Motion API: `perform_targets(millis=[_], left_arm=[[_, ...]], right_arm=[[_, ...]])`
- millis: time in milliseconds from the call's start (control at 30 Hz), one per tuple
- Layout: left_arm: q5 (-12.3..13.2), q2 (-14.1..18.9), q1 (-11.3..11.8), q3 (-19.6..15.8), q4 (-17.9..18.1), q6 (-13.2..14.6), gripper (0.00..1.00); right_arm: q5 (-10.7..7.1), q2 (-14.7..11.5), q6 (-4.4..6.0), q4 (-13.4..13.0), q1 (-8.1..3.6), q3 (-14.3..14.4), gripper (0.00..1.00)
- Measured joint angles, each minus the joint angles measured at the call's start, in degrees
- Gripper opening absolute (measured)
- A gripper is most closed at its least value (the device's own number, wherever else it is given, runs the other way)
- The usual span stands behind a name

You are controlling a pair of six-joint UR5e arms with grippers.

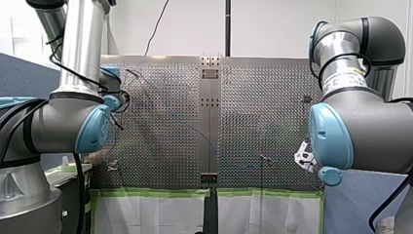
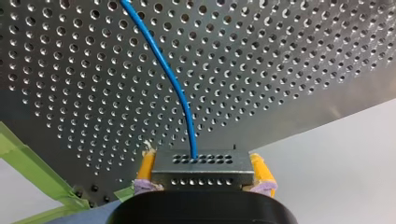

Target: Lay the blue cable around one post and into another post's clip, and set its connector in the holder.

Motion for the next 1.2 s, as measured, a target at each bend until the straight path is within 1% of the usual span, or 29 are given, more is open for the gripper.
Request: perform_targets(millis=[133, 333, 600, 733, 933, 1000, 1067, 1200], left_arm=[[0.9, -1.9, -0.8, -0.2, 0.2, -2.0, 0.98], [-0.7, -4.6, -1.4, -0.6, 0.7, -5.1, 0.98], [-1.6, -5.8, -1.3, -1.4, 1.4, -9.3, 0.98], [-2.5, -6.1, -0.9, -2.9, 1.5, -11.4, 0.98], [-2.9, -6.2, -0.3, -4.9, 2.4, -14.8, 0.98], [-2.9, -6.1, -0.2, -5.4, 2.6, -15.3, 0.98], [-2.9, -6.1, -0.2, -5.6, 2.7, -15.3, 0.98], [-2.9, -5.9, -0.3, -5.7, 2.2, -14.3, 0.98]], right_arm=[[0.11, 0.0, 0.0, 0.1, 0.29, 0.0, 0.0], [0.15, 0.0, 0.0, 0.1, 0.51, 0.0, 0.0], [0.16, 0.0, 0.08, 0.2, 0.8, 0.0, 0.0], [0.16, 0.0, 0.14, 0.2, 0.82, -0.1, 0.0], [0.12, 0.0, 0.1, 0.5, 0.93, -0.1, 0.0], [0.13, 0.0, 0.09, 0.6, 0.99, 0.0, 0.0], [0.14, 0.0, 0.08, 0.7, 1.06, 0.0, 0.0], [0.16, 0.0, 0.08, 0.7, 1.19, 0.0, 0.0]])
